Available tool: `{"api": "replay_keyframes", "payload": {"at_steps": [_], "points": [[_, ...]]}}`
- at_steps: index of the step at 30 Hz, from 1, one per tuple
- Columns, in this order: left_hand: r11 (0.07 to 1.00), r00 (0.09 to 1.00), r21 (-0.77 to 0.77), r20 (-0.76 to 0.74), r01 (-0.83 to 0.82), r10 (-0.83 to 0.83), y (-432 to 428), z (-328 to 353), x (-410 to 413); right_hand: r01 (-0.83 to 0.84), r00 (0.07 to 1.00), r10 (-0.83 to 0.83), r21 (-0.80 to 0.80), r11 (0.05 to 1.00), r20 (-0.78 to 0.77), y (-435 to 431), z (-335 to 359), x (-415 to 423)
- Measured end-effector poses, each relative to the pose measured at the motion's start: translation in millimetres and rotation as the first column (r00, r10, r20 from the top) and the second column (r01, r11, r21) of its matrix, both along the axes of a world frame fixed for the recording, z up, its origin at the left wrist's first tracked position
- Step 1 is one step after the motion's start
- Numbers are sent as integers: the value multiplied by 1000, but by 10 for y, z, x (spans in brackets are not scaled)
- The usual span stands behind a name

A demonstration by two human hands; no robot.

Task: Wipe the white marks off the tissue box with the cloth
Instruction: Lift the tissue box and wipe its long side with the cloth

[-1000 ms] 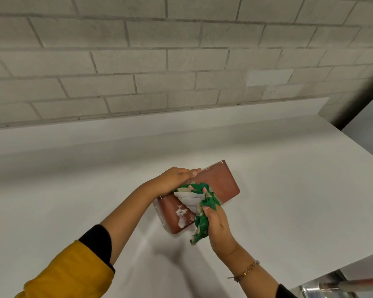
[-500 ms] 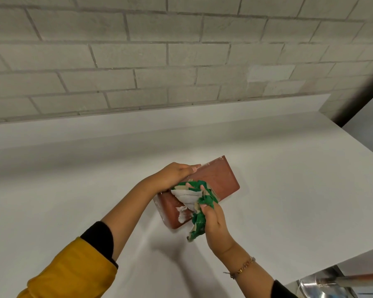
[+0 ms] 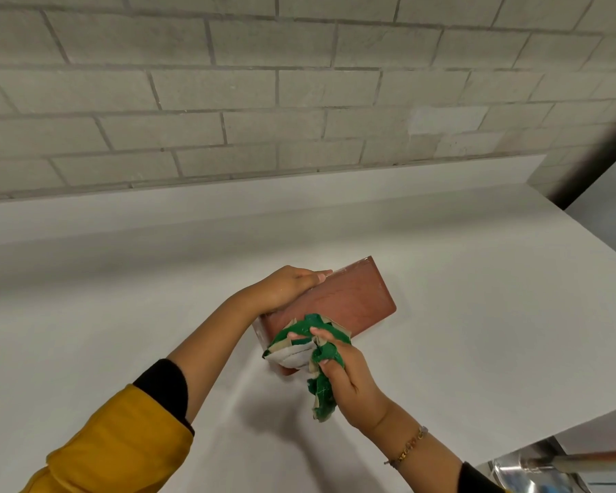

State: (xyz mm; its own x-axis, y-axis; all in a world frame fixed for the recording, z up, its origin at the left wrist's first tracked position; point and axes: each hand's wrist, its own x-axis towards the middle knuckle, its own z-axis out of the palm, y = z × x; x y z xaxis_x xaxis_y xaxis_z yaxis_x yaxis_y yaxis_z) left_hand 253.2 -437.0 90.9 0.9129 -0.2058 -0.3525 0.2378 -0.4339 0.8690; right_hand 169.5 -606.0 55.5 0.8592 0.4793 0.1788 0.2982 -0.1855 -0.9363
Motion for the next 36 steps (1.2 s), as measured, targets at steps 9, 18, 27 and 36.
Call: {"api": "replay_keyframes", "payload": {"at_steps": [9, 18, 27, 36], "points": [[998, 999, 57, 19, 35, -37, -25, 24, -19, -104, 993, 108, -93, 990, 44, -173, -49, -36], [996, 999, 93, 40, 13, -17, -68, 26, -44, -174, 984, 176, -121, 977, 5, -364, 63, -140], [997, 999, 82, 40, -9, 6, -65, 28, -62, 273, 775, -179, 66, 960, -606, -587, 75, -42], [998, 1000, 55, 8, -17, 17, -88, 23, -93, 513, 597, 90, 466, 721, -797, -760, 373, 381]]}}
